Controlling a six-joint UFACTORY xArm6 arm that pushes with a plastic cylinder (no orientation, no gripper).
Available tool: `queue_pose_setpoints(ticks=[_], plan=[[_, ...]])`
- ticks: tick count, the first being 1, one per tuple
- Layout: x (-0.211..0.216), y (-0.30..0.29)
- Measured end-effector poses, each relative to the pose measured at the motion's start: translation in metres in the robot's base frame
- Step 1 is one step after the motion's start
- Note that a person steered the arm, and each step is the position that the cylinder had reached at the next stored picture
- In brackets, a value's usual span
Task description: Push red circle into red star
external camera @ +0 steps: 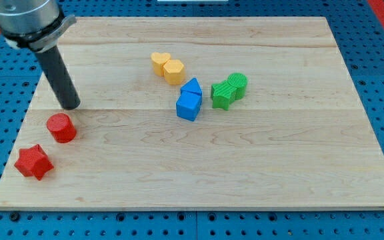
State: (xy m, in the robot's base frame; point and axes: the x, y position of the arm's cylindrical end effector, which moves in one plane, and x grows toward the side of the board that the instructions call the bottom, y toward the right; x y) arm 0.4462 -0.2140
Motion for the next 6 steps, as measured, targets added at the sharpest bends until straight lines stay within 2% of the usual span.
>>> queue_pose_setpoints(ticks=[1, 2, 3, 4, 5, 6], plan=[[0.030, -0.017], [0.031, -0.042], [0.015, -0.044], [0.005, -0.024], [0.013, 0.016], [0.036, 0.015]])
